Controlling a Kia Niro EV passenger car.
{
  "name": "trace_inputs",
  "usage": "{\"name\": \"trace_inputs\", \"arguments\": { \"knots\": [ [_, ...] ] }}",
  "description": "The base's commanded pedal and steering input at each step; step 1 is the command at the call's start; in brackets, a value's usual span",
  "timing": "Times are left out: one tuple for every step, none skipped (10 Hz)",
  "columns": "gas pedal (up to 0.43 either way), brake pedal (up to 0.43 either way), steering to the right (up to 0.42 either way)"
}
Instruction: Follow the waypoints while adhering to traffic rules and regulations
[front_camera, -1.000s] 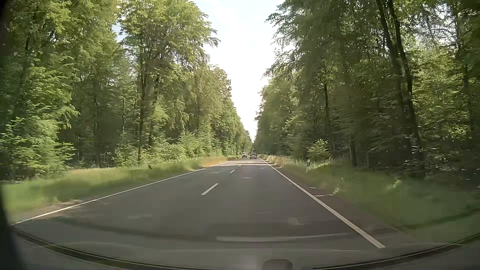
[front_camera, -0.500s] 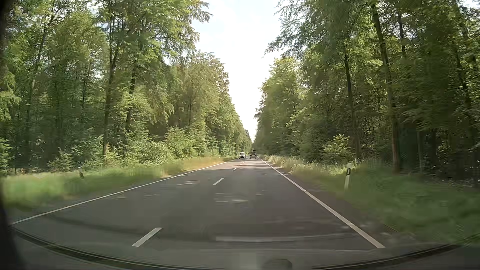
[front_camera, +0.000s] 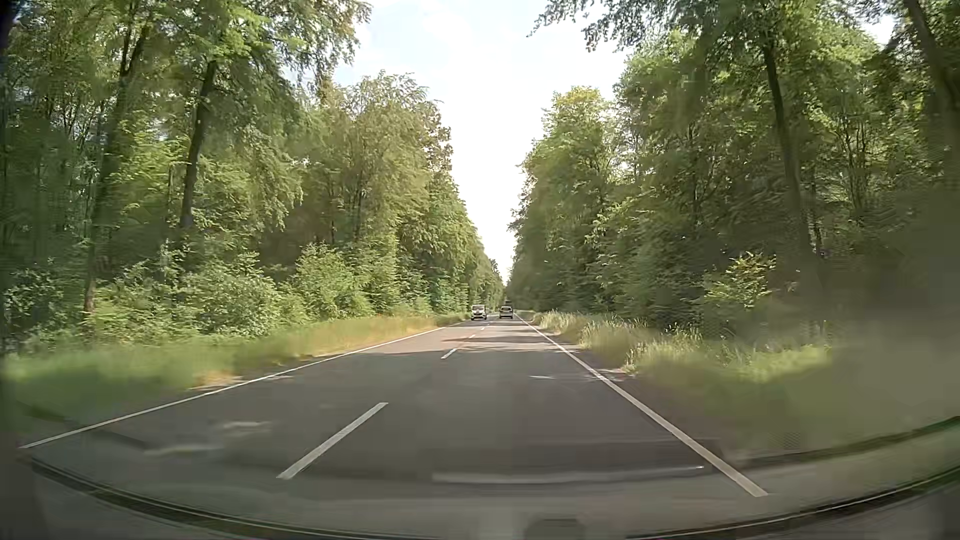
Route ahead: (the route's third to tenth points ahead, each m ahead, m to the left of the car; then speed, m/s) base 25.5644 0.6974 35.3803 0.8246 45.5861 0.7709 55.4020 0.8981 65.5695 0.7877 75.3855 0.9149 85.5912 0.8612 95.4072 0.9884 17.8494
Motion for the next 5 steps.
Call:
{"name": "trace_inputs", "arguments": {
  "knots": [
    [0.059, 0.03, 0.0],
    [0.059, 0.03, 0.0],
    [0.059, 0.037, 0.0],
    [0.059, 0.03, 0.0],
    [0.059, 0.03, 0.0]
  ]
}}
